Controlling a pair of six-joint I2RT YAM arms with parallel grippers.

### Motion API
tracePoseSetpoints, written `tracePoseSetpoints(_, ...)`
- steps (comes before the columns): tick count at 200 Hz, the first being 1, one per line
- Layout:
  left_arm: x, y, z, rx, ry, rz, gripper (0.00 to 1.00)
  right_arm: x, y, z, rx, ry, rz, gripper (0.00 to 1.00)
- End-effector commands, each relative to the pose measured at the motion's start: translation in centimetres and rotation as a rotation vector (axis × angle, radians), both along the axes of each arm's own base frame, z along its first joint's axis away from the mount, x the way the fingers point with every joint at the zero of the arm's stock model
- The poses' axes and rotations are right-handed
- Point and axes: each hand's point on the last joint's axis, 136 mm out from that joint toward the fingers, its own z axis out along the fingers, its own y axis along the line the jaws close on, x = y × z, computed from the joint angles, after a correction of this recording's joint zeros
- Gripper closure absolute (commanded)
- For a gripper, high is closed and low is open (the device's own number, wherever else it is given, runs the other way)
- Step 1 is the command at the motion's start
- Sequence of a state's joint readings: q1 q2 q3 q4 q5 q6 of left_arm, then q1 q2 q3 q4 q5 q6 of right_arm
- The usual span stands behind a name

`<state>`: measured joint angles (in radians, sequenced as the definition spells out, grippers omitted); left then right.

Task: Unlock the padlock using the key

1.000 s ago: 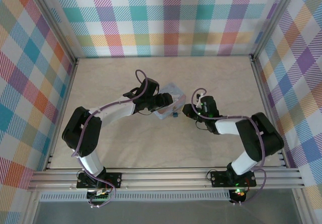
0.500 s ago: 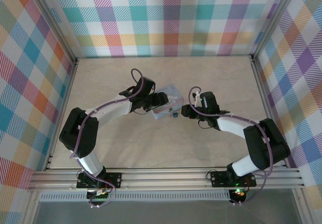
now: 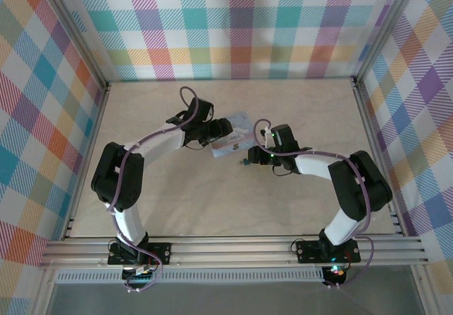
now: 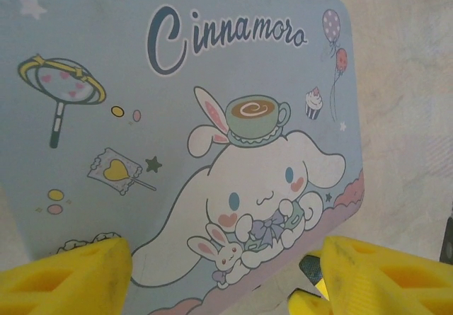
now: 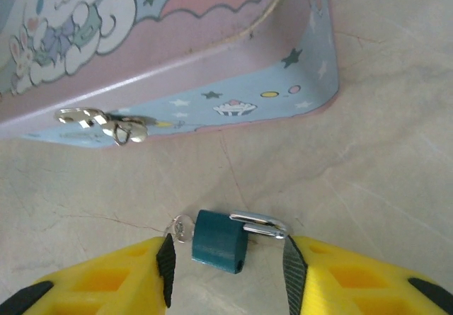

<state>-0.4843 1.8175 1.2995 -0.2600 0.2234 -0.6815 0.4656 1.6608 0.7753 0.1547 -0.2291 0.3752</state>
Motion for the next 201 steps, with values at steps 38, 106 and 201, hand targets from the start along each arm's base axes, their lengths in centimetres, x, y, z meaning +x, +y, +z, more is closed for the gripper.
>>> tracePoseSetpoints(38, 0.4, 1.1, -1.5, 0.034, 0.040, -0.008, 0.28, -0.4, 0.7, -1.1, -0.085, -0.069, 0.184, 0.41)
tracePoseSetpoints(106, 0.2, 1.3, -1.0, 0.025, 0.034, -0.008, 0.28, 0.2, 1.7, -2.2, -0.103, -0.060, 0.286, 0.42)
tracePoseSetpoints(201, -0.1, 1.8, -0.1, 0.027, 0.012, 0.001, 0.27, -1.0, 1.4, -2.6, -0.094, -0.050, 0.306, 0.65)
